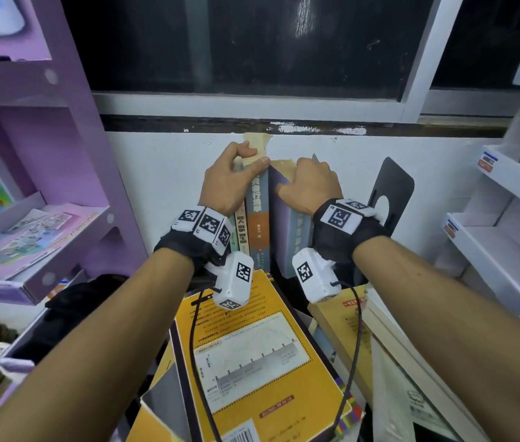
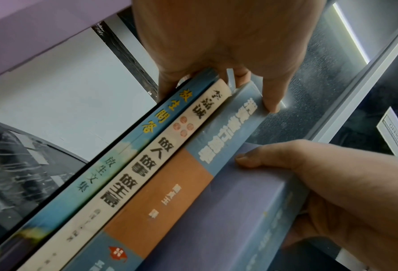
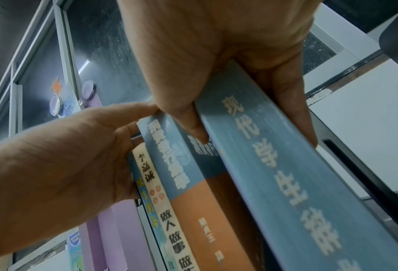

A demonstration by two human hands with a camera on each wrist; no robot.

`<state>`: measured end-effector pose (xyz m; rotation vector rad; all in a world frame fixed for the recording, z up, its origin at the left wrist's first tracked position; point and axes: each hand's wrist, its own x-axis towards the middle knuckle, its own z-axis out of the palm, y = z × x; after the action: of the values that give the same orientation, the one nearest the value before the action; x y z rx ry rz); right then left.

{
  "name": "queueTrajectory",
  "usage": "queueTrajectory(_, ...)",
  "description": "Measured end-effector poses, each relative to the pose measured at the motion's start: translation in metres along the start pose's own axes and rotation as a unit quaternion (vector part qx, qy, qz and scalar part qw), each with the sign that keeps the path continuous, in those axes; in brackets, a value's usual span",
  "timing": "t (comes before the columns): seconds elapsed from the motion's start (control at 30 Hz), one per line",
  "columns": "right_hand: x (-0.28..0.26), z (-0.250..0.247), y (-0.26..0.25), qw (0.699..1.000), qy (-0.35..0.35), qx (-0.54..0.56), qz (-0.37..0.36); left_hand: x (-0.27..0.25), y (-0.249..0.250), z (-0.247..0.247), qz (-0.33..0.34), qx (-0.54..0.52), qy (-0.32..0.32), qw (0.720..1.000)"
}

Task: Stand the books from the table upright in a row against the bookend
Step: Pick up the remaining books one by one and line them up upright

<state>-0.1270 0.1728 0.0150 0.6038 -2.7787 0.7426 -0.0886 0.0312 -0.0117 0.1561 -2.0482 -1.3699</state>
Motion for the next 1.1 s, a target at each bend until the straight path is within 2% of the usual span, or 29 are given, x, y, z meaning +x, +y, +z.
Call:
queueTrajectory(0.17, 0.001, 0.008, 0.001, 1.000, 0.004, 0.019, 0.011, -0.001, -0.001, 0.000, 0.004, -0.005, -0.001, 1.000)
queueTrajectory(0.37, -0.006, 0.007, 0.000, 0.999, -0.007, 0.040, -0.008, -0.002, -0.001, 0.000, 0.007, -0.007, -0.005, 1.000)
queueTrajectory(0.6, -0.010, 0.000, 0.003, 0.991, -0.121, 0.055, -0.028, -0.002, 0.001, 0.000, 0.008, -0.013, -0.003, 1.000)
queueTrajectory(0.83, -0.014, 0.001, 0.011, 0.980, -0.192, 0.046, -0.031, -0.005, 0.005, -0.005, 0.005, 0.004, -0.032, 0.999)
queueTrajectory(1.1, -0.015, 0.009, 0.020, 0.983, -0.162, 0.065, -0.055, -0.006, 0.006, -0.003, 0.006, 0.000, -0.036, 0.999)
